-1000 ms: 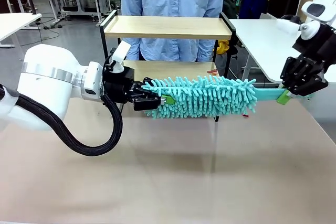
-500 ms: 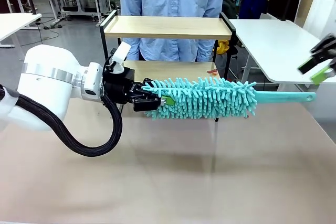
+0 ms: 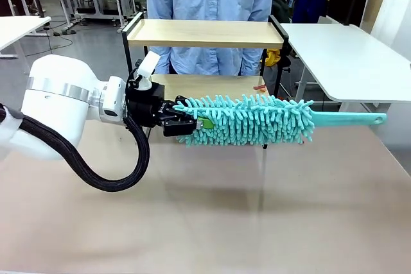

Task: Clean the shelf.
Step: Hand the Duster back to the human.

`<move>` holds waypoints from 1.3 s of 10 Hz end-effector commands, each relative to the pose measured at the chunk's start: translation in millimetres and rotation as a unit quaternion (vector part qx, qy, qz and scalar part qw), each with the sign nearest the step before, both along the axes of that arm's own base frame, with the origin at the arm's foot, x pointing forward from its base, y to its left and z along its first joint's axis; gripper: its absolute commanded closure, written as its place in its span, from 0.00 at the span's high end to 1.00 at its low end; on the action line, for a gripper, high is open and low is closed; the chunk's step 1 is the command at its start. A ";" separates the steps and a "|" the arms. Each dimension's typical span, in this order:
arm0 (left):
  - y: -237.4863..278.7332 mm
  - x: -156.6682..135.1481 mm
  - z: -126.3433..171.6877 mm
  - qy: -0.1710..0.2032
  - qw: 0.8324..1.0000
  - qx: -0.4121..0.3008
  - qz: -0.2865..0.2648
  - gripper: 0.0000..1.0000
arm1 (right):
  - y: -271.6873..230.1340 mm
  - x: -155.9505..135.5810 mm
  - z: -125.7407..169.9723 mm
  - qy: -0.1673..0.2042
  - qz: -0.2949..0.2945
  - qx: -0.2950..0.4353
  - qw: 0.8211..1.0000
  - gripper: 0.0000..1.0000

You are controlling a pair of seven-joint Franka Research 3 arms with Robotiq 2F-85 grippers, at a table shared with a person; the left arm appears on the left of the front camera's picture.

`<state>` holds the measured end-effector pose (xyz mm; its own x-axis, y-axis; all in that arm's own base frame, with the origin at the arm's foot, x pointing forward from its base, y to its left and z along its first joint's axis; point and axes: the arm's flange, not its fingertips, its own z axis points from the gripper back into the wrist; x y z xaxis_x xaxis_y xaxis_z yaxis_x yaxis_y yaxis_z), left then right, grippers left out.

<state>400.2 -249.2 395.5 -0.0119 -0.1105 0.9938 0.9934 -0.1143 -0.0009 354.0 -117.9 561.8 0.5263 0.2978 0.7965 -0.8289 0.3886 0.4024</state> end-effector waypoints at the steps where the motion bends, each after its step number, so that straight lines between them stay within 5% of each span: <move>1: 0.0 0.0 0.0 0.000 1.000 0.000 0.000 0.18 | 1.4 1.2 1.9 0.000 0.010 -0.014 1.000 1.00; 6: 100.7 -24.0 155.8 -0.083 0.985 -0.050 0.145 0.18 | 1.4 1.2 1.9 0.000 0.010 -0.014 1.000 1.00; 8: 162.4 -46.0 198.6 -0.077 0.971 -0.074 0.215 0.18 | 1.4 1.2 1.9 0.000 0.010 -0.014 1.000 1.00; 10: 221.5 -60.5 203.6 -0.049 0.927 -0.052 0.367 0.18 | 1.4 1.2 1.9 0.000 0.010 -0.014 1.000 1.00; 13: 281.1 -76.3 168.6 0.020 0.870 -0.038 0.492 0.18 | 1.4 1.2 1.9 0.000 0.010 -0.014 1.000 1.00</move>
